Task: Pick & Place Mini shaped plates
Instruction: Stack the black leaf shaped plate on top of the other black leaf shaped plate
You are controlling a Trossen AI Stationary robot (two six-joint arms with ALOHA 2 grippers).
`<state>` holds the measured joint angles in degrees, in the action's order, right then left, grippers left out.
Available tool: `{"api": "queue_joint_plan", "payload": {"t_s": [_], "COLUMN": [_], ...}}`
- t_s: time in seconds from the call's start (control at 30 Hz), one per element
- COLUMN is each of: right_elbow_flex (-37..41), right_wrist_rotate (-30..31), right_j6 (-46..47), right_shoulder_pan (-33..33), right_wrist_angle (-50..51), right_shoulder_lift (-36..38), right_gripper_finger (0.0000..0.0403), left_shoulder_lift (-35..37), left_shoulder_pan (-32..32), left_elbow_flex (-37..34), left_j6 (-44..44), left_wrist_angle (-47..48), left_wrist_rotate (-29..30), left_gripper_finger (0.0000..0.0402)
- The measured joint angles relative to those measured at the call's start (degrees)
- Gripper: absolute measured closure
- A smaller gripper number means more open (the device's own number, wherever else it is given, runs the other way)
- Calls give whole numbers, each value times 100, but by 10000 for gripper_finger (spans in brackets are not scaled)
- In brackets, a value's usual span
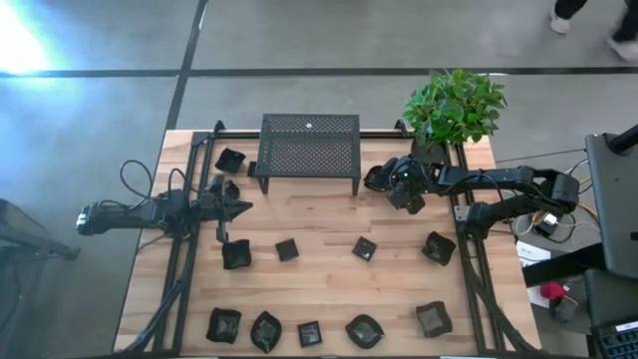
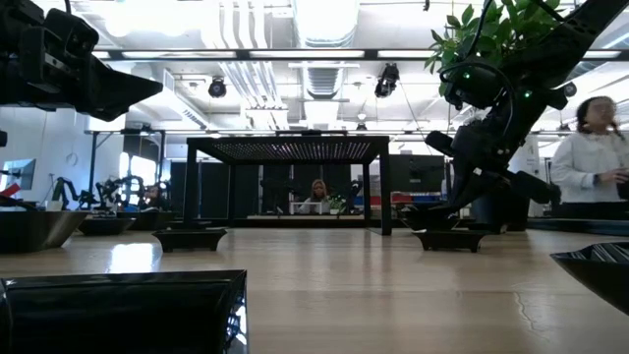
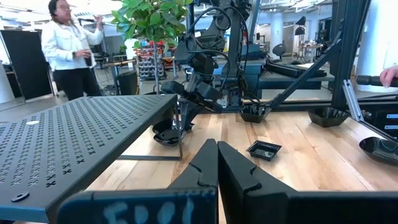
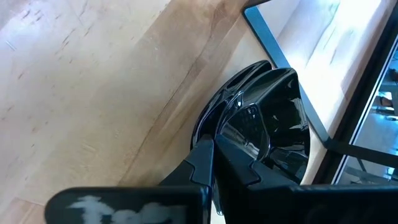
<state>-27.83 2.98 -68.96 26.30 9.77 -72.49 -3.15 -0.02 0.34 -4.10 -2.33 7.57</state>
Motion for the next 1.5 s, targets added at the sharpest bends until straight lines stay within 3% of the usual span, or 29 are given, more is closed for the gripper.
{"api": "queue_joint_plan", "payload": {"t_s": [0.63,1.1,1.5], "right_elbow_flex": [-2,-1,-2], "right_wrist_rotate": [4,17,11], "right_j6": [-1,-10,-45], "right_shoulder_pan": [-2,-2,-2], "right_wrist_angle": [91,81,214], "right_shoulder_lift": [0,1,592], "right_gripper_finger": [393,313,300], "left_shoulder_lift": [0,1,1], "left_shoulder_pan": [0,1,-1], "left_elbow_flex": [0,0,0], "left_j6": [0,0,0], "left_wrist_angle": [0,0,0], "left_wrist_rotate": [0,0,0], "left_gripper_finger": [401,401,401]}}
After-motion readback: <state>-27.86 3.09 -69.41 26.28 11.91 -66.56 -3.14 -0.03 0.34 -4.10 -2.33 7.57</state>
